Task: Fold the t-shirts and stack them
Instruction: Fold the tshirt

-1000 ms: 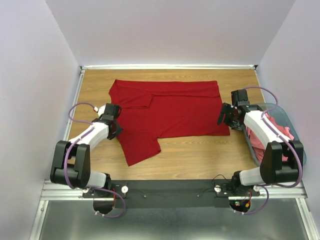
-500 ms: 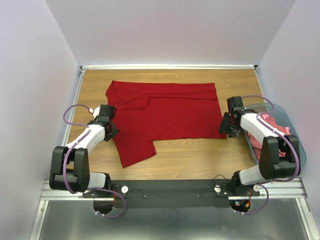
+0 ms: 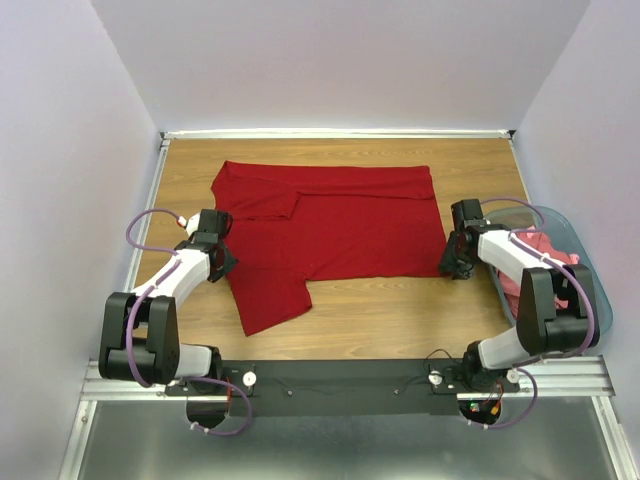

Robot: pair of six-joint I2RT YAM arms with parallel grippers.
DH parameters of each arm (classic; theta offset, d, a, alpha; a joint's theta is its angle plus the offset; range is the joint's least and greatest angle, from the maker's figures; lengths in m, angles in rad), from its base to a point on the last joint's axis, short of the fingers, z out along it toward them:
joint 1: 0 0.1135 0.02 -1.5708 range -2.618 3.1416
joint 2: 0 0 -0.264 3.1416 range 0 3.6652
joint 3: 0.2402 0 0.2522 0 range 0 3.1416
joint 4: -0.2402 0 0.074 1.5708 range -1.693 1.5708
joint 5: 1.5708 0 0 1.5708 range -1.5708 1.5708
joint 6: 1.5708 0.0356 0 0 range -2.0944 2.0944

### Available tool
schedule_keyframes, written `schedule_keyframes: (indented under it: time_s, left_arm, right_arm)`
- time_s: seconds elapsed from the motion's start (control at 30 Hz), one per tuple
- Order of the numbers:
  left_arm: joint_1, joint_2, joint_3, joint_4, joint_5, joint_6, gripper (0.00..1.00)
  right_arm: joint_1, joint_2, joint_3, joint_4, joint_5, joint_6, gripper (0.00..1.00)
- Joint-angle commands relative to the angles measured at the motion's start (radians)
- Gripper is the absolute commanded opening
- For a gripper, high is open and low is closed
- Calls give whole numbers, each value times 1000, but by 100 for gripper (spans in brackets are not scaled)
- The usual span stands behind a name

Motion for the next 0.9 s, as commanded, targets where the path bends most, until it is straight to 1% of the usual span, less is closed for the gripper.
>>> schedule_keyframes:
  time_s: [0.0, 0.13, 0.27, 0.37, 0.4, 0.43, 0.53, 0.77, 0.87]
  left_arm:
    - [5, -12, -20, 7, 11, -5, 0]
    - [8, -16, -22, 10, 25, -13, 0]
    - [18, -20, -22, 10, 24, -8, 0]
    - [18, -30, -22, 8, 27, -8, 0]
    - [18, -30, -23, 8, 25, -8, 0]
    - [18, -32, -23, 8, 27, -8, 0]
    - [18, -29, -25, 10, 30, -8, 0]
    - [18, -32, -30, 13, 31, -10, 0]
    - [18, -38, -30, 10, 30, -10, 0]
  right_arm:
    - [6, 34, -35, 54, 44, 26, 42]
    - [6, 45, -51, 69, 47, 32, 36]
    - [6, 38, -51, 70, 41, 31, 36]
    - [6, -30, -36, 63, 16, 22, 39]
    - [6, -45, -28, 58, 10, 20, 42]
    - [5, -57, -8, 52, 10, 23, 48]
    - [6, -76, 12, 37, 35, 28, 54]
    - [6, -15, 0, 37, 36, 45, 54]
    - [6, -22, -22, 37, 47, 49, 54]
